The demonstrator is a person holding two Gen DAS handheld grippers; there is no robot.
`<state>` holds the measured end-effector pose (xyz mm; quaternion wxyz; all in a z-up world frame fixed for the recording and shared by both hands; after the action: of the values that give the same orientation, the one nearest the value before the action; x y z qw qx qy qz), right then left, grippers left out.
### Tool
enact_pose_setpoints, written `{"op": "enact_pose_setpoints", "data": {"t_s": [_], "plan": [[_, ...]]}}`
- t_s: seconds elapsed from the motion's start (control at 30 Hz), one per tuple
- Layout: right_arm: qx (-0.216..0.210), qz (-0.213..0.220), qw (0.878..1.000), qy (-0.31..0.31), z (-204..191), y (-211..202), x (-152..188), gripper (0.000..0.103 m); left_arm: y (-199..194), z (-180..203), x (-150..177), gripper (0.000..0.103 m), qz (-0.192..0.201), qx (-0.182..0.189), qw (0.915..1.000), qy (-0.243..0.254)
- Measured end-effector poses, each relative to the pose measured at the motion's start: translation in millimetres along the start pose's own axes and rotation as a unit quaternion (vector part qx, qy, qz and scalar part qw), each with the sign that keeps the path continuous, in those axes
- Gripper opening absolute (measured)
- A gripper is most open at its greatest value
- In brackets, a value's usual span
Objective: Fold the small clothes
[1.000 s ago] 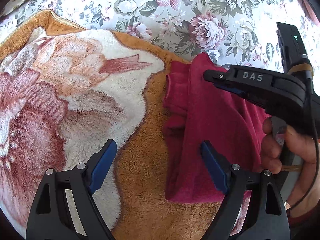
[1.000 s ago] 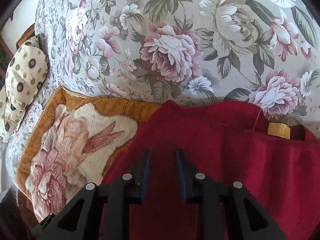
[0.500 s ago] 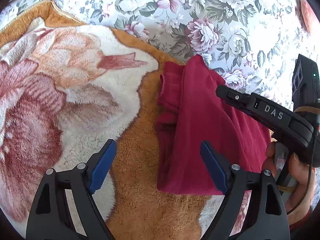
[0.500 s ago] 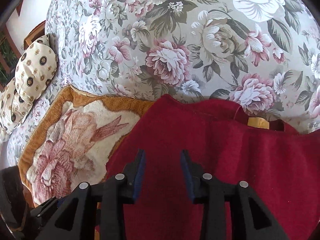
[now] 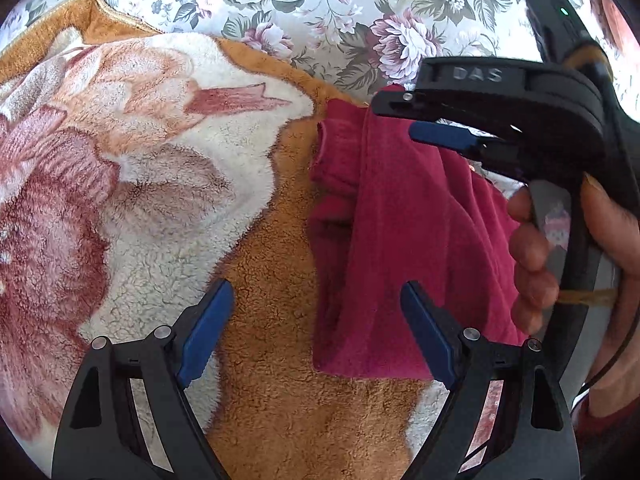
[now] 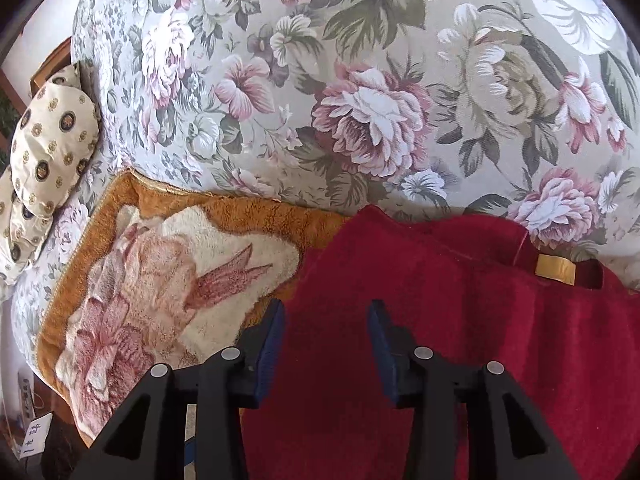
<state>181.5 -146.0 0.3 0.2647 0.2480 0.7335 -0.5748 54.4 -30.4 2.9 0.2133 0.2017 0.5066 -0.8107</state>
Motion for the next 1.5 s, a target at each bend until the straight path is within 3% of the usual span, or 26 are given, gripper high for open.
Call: {"op": "enact_pose_setpoints", "data": {"t_s": [0.47, 0.6, 0.8, 0.93, 1.03, 1.1, 1.17, 1.2, 1.27, 1.37, 1.5], "plan": [[0.013, -0.013, 1.000, -0.010, -1, 11, -11, 0.044, 7, 4, 1, 0.086, 0.013, -0.014, 0.9996, 0.020], [0.015, -0.041, 0.999, -0.002, -3, 30, -18, 0.047, 7, 1, 1, 0.086, 0.016, -0.009, 0.9997, 0.013], [0.063, -0.080, 0.993, -0.056, -20, 59, -20, 0.053, 2, -1, 4, 0.087, 0.013, -0.005, 0.9998, 0.015], [0.094, -0.101, 0.985, -0.101, -38, 78, -19, 0.068, -1, -3, 4, 0.087, 0.013, 0.000, 0.9999, 0.010], [0.119, -0.111, 0.978, -0.133, -47, 91, -15, 0.070, -2, -5, 3, 0.087, 0.012, 0.001, 0.9999, 0.011], [0.123, -0.103, 0.978, -0.136, -49, 92, -15, 0.065, 0, -6, 1, 0.087, 0.011, 0.000, 0.9999, 0.013], [0.132, -0.087, 0.976, -0.149, -49, 86, -14, 0.037, 0, -7, 0, 0.087, 0.010, 0.001, 0.9999, 0.012], [0.129, -0.081, 0.976, -0.158, -48, 83, -13, 0.034, 0, -8, -1, 0.087, 0.010, 0.002, 0.9999, 0.010], [0.103, -0.071, 0.980, -0.155, -41, 71, -13, 0.018, 0, -9, -2, 0.087, 0.009, 0.005, 0.9999, 0.005], [0.057, -0.038, 0.991, -0.111, -25, 44, -20, 0.014, 0, -17, -9, 0.087, 0.013, 0.008, 0.9999, -0.006], [0.012, 0.002, 0.997, -0.076, -9, 4, -28, 0.013, 5, -7, -10, 0.087, 0.021, 0.012, 0.9996, 0.012]]}}
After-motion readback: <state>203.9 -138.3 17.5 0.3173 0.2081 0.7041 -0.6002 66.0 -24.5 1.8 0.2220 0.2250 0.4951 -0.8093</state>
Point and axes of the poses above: each gripper's, at about its wrist camera, not at the fingertips, and y roughly the way its jaws point, z to its right, x to its underside, the point moved 1 cm from there along y, roughly the way its jaws point, and after that the axes turned 11 degrees about z, right-handed, at the moved point
